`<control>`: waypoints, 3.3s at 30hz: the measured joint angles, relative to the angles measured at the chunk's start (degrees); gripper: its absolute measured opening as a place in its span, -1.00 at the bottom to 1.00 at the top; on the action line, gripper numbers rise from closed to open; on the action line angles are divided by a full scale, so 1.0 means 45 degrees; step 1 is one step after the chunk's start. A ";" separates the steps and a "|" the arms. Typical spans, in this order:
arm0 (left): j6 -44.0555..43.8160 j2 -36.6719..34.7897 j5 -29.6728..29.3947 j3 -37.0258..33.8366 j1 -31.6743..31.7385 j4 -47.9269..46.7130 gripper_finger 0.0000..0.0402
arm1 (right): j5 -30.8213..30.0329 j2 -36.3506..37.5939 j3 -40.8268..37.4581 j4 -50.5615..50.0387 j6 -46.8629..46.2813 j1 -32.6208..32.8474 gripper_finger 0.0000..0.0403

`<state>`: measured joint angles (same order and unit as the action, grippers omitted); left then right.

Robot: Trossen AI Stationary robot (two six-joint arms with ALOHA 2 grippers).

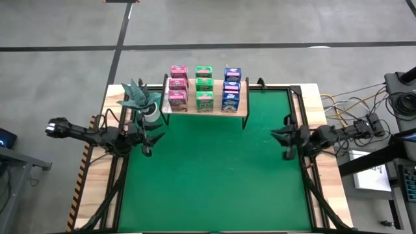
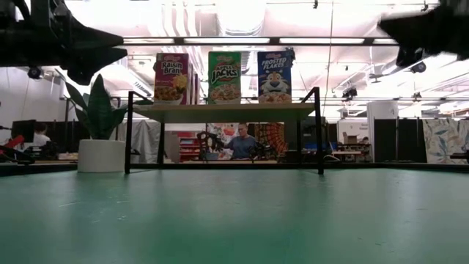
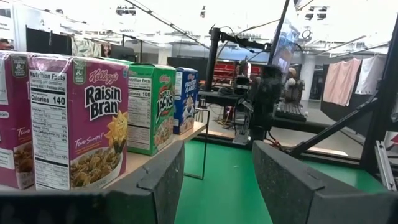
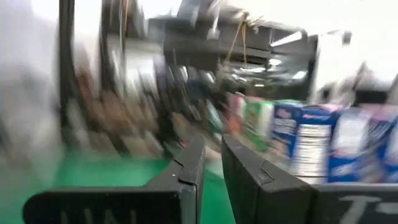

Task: Stack cereal on shelf
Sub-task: Return to Home Position

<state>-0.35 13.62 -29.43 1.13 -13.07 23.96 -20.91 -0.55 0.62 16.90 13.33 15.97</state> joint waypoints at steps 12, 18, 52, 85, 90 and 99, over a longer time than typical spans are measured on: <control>-0.0002 0.0246 0.0000 0.0010 -0.0002 -0.0104 -0.14 | -0.0359 -0.0010 0.1802 0.2317 -1.7162 -0.0005 -0.79; 0.0000 0.0285 0.0000 0.0010 -0.0002 -0.0097 -0.14 | -0.0359 -0.0084 0.2784 0.2298 -1.5104 0.0000 -0.79; -0.0002 0.0455 0.0005 0.0005 -0.0002 -0.0211 -0.14 | -0.5929 0.0126 0.0016 -0.3029 -0.1372 -0.1064 -0.79; -0.0002 0.0459 0.0005 0.0005 -0.0002 -0.0192 -0.14 | -0.5935 -0.0151 0.0010 -0.3014 -0.1386 -0.1059 -0.79; -0.0002 0.0459 0.0005 0.0005 -0.0002 -0.0196 -0.14 | -0.5935 -0.0151 0.0010 -0.3014 -0.1386 -0.1059 -0.79; -0.0002 0.0459 0.0005 0.0005 -0.0002 -0.0193 -0.14 | -0.5940 -0.0155 0.0010 -0.3014 -0.1386 -0.1059 -0.79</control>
<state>-0.36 15.68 -29.41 1.15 -13.08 23.09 -47.64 -1.25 0.67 3.33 7.09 11.20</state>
